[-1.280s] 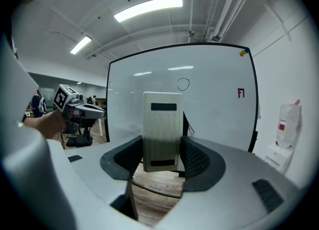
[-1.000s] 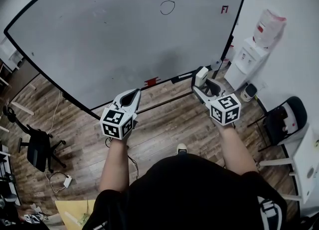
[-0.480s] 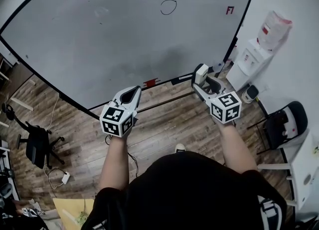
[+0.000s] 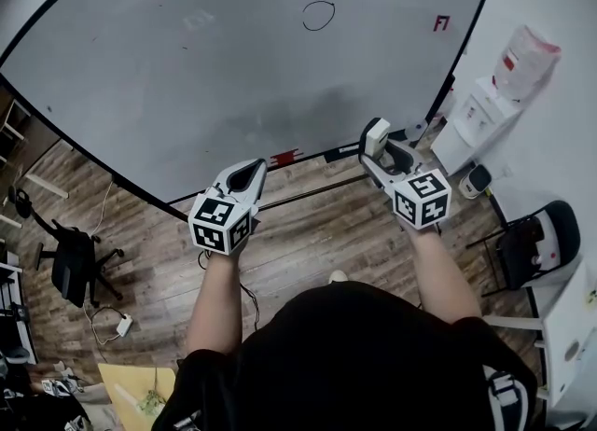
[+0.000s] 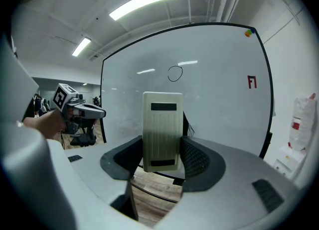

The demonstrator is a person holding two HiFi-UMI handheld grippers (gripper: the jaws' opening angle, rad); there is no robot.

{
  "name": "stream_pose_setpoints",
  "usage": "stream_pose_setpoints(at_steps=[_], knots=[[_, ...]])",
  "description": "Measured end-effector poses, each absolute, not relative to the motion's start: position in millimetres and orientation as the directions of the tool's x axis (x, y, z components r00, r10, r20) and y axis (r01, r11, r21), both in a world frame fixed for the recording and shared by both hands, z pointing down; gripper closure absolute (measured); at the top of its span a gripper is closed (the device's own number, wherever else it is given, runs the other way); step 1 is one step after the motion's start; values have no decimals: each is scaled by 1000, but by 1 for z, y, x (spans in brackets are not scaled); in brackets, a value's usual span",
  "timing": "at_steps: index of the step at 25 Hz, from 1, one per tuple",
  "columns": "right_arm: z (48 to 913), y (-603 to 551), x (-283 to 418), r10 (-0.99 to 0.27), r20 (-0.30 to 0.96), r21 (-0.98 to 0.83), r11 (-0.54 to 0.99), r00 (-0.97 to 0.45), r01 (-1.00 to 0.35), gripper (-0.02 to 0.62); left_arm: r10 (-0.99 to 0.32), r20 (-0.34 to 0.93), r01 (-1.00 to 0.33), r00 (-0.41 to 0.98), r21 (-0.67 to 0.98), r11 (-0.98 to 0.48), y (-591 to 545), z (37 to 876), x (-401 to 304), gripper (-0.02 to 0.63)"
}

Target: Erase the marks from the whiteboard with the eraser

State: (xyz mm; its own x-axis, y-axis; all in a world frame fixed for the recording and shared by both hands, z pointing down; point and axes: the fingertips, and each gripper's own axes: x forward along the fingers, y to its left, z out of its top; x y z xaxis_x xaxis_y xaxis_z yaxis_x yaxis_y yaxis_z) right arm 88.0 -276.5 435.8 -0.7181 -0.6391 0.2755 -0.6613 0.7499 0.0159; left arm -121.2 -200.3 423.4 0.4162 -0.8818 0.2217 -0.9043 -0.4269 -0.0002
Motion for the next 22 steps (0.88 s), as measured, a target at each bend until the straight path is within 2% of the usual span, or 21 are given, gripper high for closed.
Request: stream_pose_setpoints(at_steps=[22], knots=[[438,-333,78,-569,291,19,807,-769,-590,365,-904,241,-930,354,-16,-368,-247,420,-120,595]])
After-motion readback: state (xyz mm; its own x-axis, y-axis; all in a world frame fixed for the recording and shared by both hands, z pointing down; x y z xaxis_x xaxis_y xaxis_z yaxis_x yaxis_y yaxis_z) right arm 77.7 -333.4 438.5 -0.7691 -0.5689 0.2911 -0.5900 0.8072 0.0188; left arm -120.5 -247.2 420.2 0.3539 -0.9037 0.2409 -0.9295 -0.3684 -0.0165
